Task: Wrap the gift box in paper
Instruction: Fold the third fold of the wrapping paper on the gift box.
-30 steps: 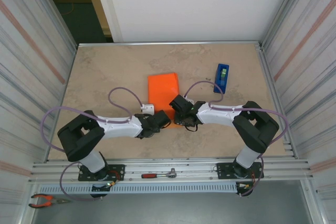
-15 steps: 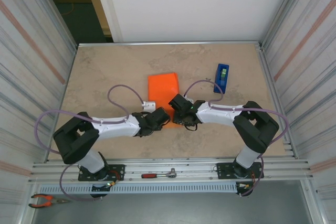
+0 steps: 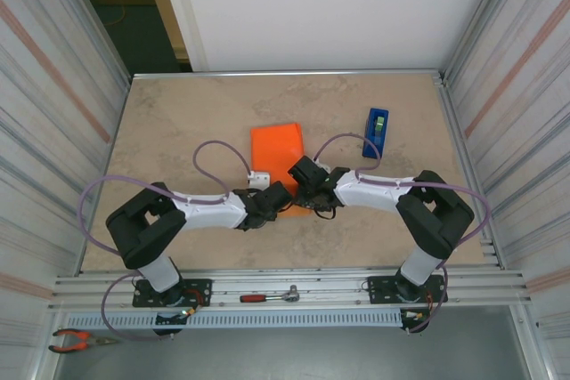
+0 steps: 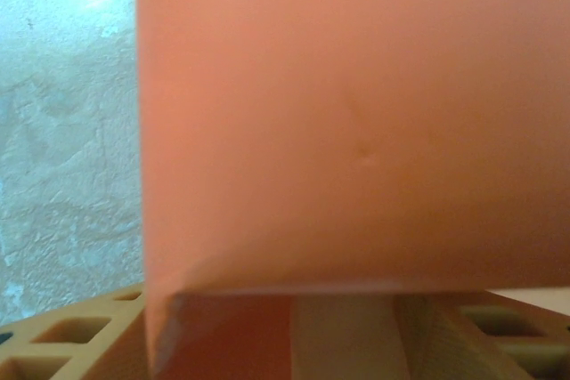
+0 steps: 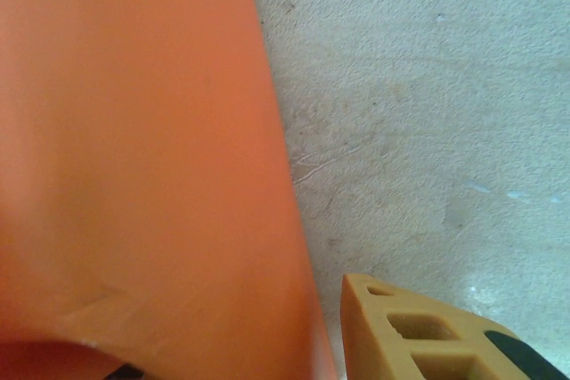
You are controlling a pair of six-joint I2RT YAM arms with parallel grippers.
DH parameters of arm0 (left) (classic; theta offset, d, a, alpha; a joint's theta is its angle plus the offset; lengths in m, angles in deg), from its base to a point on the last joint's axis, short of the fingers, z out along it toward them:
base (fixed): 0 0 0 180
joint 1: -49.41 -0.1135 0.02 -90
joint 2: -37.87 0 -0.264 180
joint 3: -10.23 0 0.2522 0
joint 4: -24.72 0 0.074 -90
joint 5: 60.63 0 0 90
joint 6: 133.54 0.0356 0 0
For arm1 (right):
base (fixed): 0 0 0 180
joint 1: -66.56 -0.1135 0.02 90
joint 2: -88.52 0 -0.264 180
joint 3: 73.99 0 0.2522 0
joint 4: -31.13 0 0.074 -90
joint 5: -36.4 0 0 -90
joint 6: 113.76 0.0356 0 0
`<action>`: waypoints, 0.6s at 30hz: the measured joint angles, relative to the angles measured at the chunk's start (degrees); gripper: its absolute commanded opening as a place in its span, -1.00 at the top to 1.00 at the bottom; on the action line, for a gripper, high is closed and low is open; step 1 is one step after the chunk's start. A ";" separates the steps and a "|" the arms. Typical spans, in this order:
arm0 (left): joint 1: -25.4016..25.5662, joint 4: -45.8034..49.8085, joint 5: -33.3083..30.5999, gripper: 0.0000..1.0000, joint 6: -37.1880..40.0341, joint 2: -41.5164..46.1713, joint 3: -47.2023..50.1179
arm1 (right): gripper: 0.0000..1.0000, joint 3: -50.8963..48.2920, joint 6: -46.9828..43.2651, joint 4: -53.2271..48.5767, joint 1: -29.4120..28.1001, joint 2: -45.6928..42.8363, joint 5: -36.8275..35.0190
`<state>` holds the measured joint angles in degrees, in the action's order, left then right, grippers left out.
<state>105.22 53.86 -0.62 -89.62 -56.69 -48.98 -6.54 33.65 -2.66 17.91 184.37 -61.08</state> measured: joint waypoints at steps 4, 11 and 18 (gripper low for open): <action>-0.57 -0.22 3.17 -0.43 3.06 4.48 2.19 | 0.26 0.00 -0.52 -0.07 0.31 -0.57 0.09; -6.03 -1.11 10.73 -0.37 5.40 18.84 3.67 | 0.24 0.00 -1.14 -0.20 0.46 -2.75 0.26; -8.87 -2.38 15.34 -0.03 5.40 19.34 6.62 | 0.25 0.24 -2.12 -0.57 1.68 -2.80 0.28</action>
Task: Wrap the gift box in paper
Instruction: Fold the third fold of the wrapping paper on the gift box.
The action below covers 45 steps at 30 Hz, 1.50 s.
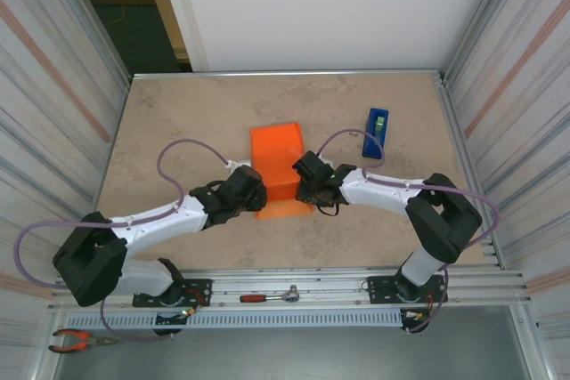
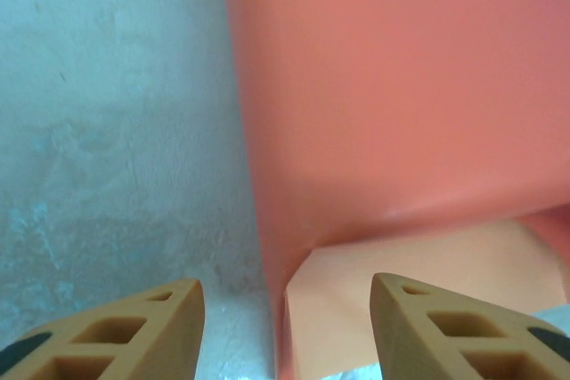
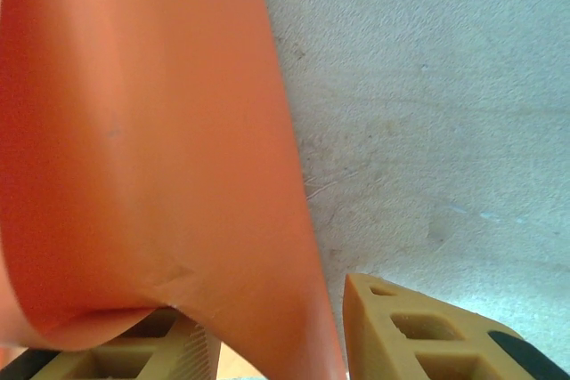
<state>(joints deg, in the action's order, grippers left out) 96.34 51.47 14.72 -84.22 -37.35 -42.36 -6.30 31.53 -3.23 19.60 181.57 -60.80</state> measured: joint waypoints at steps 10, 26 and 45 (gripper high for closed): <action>0.83 -3.08 -0.13 0.19 -1.09 -5.09 0.20 | 0.28 2.62 -1.66 -0.72 1.25 2.32 1.14; 1.20 -3.06 -1.90 0.26 -1.07 -9.94 -0.50 | -0.19 2.86 -2.19 -1.18 0.61 0.55 1.46; 1.20 -3.02 -2.21 0.28 -0.44 -11.28 -1.57 | 0.55 4.46 -3.50 -0.35 2.75 5.57 1.51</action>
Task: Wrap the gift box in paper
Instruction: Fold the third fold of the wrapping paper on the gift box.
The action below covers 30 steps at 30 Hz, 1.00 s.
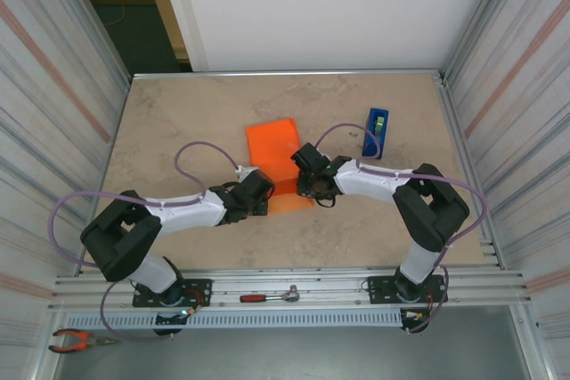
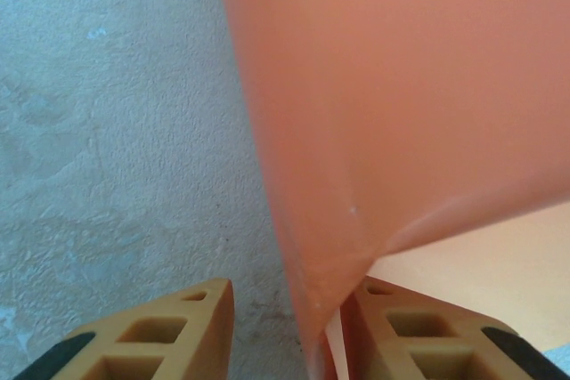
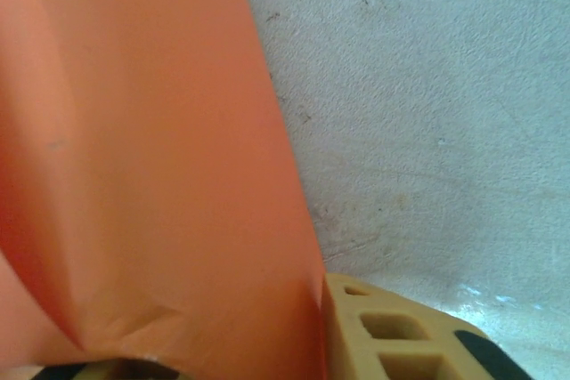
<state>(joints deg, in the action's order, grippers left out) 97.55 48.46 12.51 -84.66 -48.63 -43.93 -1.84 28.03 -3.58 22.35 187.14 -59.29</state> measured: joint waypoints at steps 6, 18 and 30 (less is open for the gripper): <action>0.00 -0.09 -0.28 0.43 -0.07 -1.11 -0.74 | 0.71 -0.46 0.04 0.44 -0.17 0.00 -0.02; 0.76 -0.02 -0.31 0.78 -1.05 -1.99 -0.92 | 1.00 -3.26 0.52 1.01 -3.26 -1.42 -0.35; 2.67 2.36 -2.27 0.35 -2.89 -2.01 -1.60 | 1.00 -4.76 1.75 1.42 -4.48 -2.38 -0.74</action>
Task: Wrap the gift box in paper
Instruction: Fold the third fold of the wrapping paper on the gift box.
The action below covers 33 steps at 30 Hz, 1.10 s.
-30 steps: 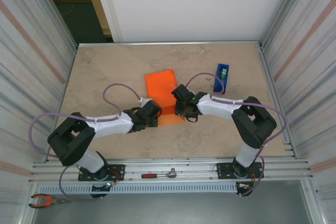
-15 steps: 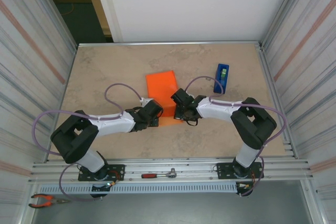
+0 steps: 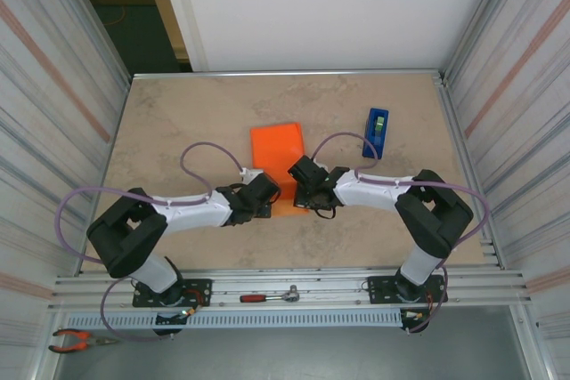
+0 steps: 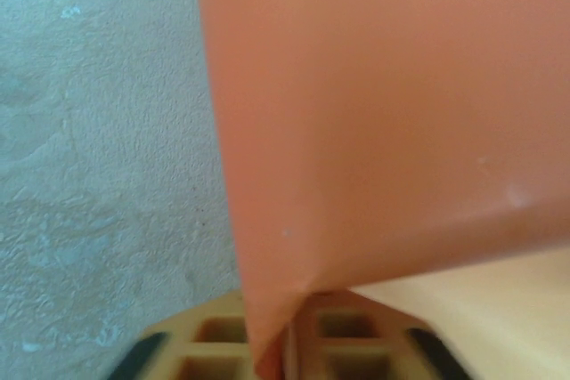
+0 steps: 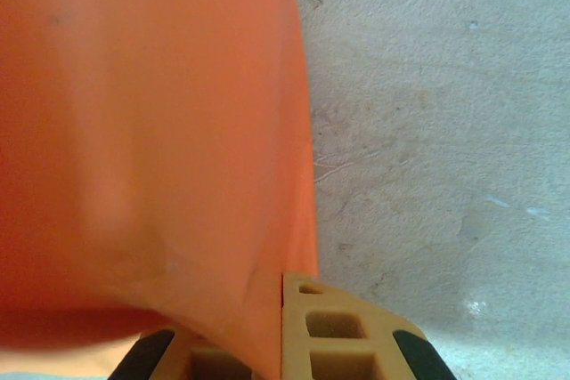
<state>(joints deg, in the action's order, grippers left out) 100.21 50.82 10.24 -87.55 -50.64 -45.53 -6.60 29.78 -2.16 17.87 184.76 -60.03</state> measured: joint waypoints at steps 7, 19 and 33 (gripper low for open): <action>0.33 2.86 -1.01 0.62 -1.46 -0.13 -0.02 | 1.00 -1.22 0.04 0.22 0.00 -0.74 0.00; 3.45 3.21 -4.15 1.00 -2.99 -2.14 -0.57 | 1.00 -1.40 0.04 0.20 -0.11 -0.85 0.00; 4.28 3.72 -5.16 1.00 -3.65 -2.51 -0.92 | 1.00 -2.12 0.07 0.02 -0.11 -1.75 -0.22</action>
<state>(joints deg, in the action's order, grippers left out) 104.50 54.53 5.08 -91.20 -53.15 -46.45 -8.72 29.84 -2.14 17.76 183.01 -60.25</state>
